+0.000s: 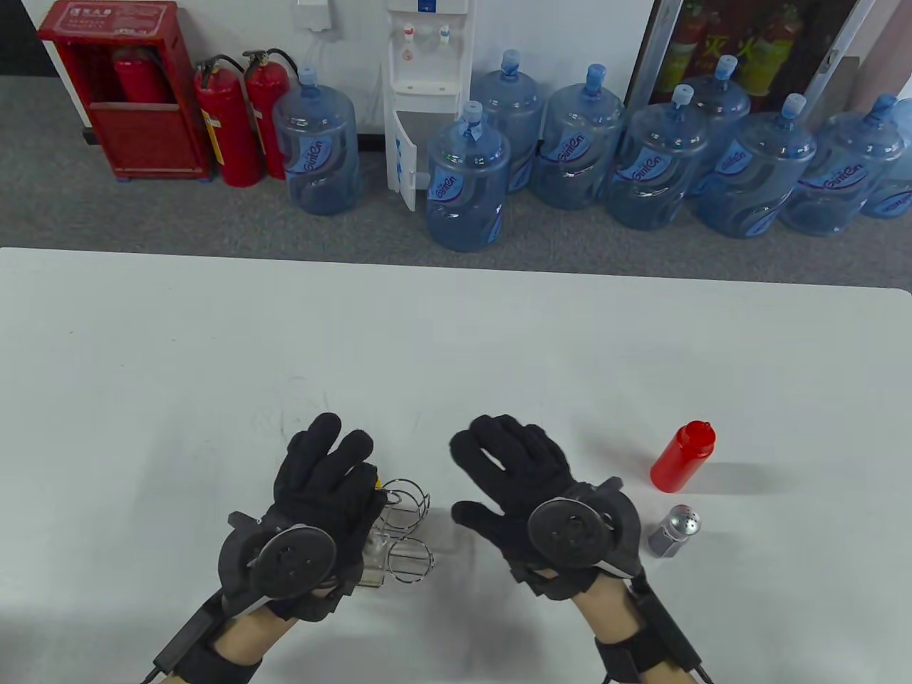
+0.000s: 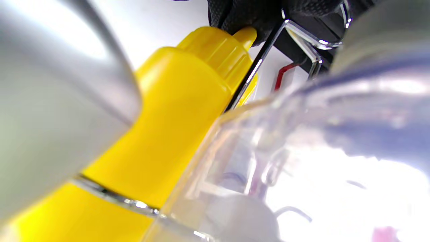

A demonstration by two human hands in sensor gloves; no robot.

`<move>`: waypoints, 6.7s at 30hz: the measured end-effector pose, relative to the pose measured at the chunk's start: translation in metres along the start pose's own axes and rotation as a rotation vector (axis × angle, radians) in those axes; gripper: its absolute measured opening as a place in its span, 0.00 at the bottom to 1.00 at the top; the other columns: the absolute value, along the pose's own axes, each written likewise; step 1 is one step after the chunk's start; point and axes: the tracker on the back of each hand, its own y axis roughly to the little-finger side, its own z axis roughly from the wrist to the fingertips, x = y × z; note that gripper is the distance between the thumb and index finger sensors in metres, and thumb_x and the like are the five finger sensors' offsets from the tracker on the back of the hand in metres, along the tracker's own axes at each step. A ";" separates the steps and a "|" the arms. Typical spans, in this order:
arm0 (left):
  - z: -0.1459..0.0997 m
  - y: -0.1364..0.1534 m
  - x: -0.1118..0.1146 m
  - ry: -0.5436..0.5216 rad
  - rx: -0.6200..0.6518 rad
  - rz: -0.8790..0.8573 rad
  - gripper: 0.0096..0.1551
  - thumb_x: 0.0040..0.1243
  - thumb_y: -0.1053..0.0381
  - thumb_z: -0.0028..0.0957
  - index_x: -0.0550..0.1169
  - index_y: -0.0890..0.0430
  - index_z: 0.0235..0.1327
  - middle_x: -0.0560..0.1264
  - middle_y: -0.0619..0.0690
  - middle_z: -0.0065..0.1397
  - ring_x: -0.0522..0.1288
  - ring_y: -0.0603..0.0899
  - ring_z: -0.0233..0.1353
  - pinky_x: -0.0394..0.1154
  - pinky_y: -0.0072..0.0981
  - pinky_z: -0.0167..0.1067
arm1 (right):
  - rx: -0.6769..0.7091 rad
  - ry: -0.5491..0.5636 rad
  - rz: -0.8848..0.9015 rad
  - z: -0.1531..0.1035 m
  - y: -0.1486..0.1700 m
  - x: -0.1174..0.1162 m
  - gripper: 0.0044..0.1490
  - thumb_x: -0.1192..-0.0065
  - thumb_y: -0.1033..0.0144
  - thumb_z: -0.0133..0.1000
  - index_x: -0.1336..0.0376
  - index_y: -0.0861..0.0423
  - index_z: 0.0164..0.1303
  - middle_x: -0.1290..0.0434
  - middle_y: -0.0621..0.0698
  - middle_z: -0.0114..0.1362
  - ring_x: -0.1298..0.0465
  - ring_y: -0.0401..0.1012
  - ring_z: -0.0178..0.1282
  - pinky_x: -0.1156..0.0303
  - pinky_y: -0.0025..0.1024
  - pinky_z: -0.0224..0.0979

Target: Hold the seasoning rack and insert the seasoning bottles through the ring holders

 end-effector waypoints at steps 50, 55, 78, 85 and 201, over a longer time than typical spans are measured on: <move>-0.008 0.005 0.006 -0.124 0.036 0.064 0.23 0.50 0.35 0.48 0.76 0.47 0.49 0.62 0.35 0.75 0.49 0.58 0.87 0.47 0.59 0.80 | 0.185 0.059 0.026 -0.039 -0.047 -0.046 0.49 0.38 0.35 0.43 0.40 0.47 0.74 0.27 0.43 0.65 0.24 0.42 0.64 0.39 0.50 0.78; -0.009 0.002 0.007 -0.124 0.041 0.055 0.23 0.50 0.35 0.48 0.76 0.47 0.49 0.62 0.35 0.75 0.49 0.59 0.87 0.47 0.59 0.80 | 0.219 0.000 -0.058 -0.041 -0.056 -0.063 0.50 0.35 0.36 0.42 0.40 0.47 0.74 0.26 0.43 0.66 0.23 0.42 0.65 0.38 0.50 0.78; -0.009 0.004 0.007 -0.109 0.044 0.045 0.23 0.50 0.36 0.49 0.75 0.47 0.50 0.61 0.35 0.76 0.49 0.58 0.87 0.47 0.59 0.80 | -0.350 0.393 -0.176 -0.040 0.113 0.045 0.61 0.33 0.37 0.42 0.58 0.42 0.82 0.53 0.45 0.85 0.51 0.49 0.86 0.62 0.57 0.84; -0.009 0.004 0.006 -0.112 0.049 0.048 0.23 0.50 0.36 0.48 0.75 0.47 0.50 0.61 0.35 0.76 0.49 0.58 0.87 0.47 0.59 0.80 | -0.653 0.335 -0.012 -0.050 0.173 0.034 0.65 0.34 0.36 0.42 0.62 0.46 0.82 0.55 0.49 0.85 0.52 0.52 0.86 0.63 0.58 0.84; 0.071 -0.027 0.028 0.007 0.096 0.140 0.23 0.48 0.35 0.49 0.73 0.43 0.52 0.63 0.29 0.75 0.56 0.53 0.87 0.52 0.56 0.82 | 0.031 -0.126 -0.017 -0.056 0.032 -0.036 0.57 0.44 0.32 0.43 0.58 0.40 0.81 0.56 0.44 0.86 0.56 0.49 0.88 0.67 0.57 0.84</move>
